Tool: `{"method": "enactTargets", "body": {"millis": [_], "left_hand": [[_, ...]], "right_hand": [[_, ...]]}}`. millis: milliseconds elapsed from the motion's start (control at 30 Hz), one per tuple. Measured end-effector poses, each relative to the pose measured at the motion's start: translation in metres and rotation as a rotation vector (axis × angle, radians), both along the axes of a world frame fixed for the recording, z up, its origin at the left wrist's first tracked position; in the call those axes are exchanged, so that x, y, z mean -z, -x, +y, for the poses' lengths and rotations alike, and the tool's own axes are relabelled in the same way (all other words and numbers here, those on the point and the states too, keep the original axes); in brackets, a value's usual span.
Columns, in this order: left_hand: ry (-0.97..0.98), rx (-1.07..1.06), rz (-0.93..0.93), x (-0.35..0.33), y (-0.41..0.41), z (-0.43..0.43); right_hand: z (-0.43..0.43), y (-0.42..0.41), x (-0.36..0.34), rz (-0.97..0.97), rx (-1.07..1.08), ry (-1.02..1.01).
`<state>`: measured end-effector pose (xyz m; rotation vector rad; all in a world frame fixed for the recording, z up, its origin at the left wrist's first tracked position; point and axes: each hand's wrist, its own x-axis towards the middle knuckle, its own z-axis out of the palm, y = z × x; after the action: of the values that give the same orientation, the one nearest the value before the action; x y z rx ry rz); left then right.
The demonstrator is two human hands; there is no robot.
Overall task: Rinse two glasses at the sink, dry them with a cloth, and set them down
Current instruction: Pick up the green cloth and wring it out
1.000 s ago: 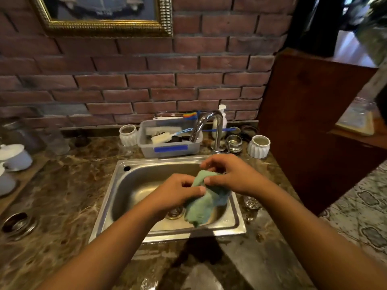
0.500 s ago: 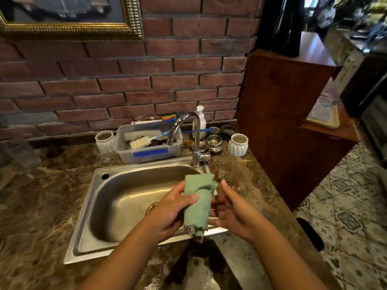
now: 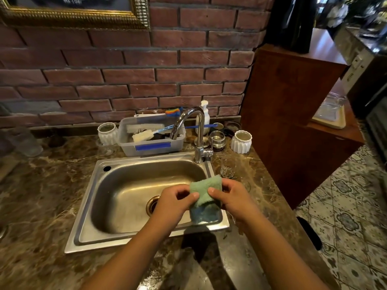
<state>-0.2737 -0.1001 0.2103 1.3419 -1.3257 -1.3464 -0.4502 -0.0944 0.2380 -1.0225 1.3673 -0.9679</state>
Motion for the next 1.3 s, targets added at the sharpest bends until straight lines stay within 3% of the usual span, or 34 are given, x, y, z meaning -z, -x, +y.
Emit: {"method": "enactTargets", "body": {"millis": [100, 233, 367, 467, 600, 667, 767, 933, 1100, 1167, 1233, 1300], "left_hand": [[0.148, -0.079, -0.153, -0.004, 0.003, 0.0], [0.228, -0.102, -0.06, -0.008, 0.009, 0.001], [0.274, -0.125, -0.032, -0.014, 0.015, 0.001], [0.285, -0.109, -0.067, -0.013, 0.016, -0.003], [0.247, -0.033, -0.07, -0.005, 0.02, -0.007], [0.172, 0.068, -0.007, -0.002, 0.021, -0.01], [0.047, 0.22, 0.068, 0.003, 0.024, -0.016], [-0.006, 0.307, 0.002, 0.012, 0.041, -0.025], [0.004, 0.524, -0.108, 0.013, 0.05, -0.04], [-0.009, 0.635, -0.139, 0.006, 0.057, -0.048], [-0.028, 0.725, -0.19, -0.001, 0.065, -0.061], [-0.032, 0.817, -0.271, -0.006, 0.071, -0.076]], "right_hand": [[-0.004, 0.001, -0.003, 0.052, 0.112, 0.02], [-0.007, 0.003, -0.003, 0.028, 0.21, 0.05], [-0.006, 0.013, -0.006, 0.059, 0.058, 0.11], [-0.007, 0.019, -0.01, 0.247, -0.173, 0.157], [-0.014, 0.023, -0.013, 0.652, -0.181, 0.325], [-0.017, 0.028, -0.012, 0.681, -0.171, 0.312], [-0.019, 0.041, -0.007, 0.552, -0.166, 0.211], [-0.024, 0.066, 0.004, 0.294, -0.194, 0.023], [-0.036, 0.109, 0.015, 0.052, -0.521, -0.265], [-0.039, 0.112, 0.026, -0.17, -0.609, -0.329], [-0.039, 0.108, 0.043, -0.494, -0.607, -0.418], [-0.036, 0.102, 0.059, -0.696, -0.574, -0.458]]}}
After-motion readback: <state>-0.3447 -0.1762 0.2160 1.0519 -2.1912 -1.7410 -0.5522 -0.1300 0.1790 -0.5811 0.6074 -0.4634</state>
